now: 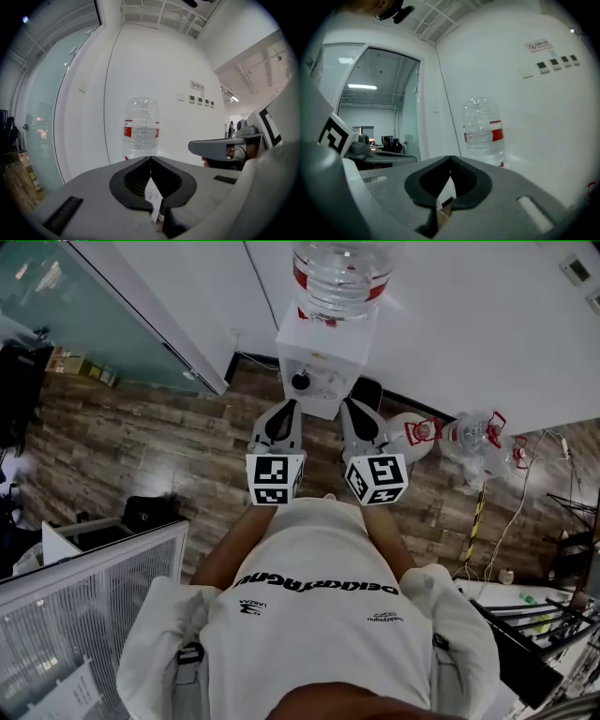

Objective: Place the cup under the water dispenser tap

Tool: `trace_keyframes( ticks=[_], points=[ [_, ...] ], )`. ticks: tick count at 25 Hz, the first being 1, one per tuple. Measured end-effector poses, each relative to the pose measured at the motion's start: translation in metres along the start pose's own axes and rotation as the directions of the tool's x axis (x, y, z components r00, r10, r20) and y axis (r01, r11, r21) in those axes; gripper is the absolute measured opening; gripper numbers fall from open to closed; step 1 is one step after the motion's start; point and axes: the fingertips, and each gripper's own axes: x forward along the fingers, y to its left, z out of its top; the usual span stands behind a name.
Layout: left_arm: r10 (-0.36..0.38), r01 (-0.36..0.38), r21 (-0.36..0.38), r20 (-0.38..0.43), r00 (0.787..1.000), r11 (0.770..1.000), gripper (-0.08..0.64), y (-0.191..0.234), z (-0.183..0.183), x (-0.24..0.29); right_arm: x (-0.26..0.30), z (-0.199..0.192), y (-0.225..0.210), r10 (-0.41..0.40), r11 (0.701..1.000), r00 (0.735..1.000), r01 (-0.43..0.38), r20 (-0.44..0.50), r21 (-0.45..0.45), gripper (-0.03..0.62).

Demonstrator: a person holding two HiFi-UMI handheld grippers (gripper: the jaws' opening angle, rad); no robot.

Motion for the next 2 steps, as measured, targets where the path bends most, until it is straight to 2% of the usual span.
trace_keyframes(
  ticks=[2],
  points=[
    [0.000, 0.000, 0.001, 0.004, 1.000, 1.000, -0.002, 0.0010, 0.0001, -0.0004, 0.0004, -0.0005, 0.0007, 0.001, 1.000, 1.000, -0.001, 0.002, -0.002, -0.006]
  ],
)
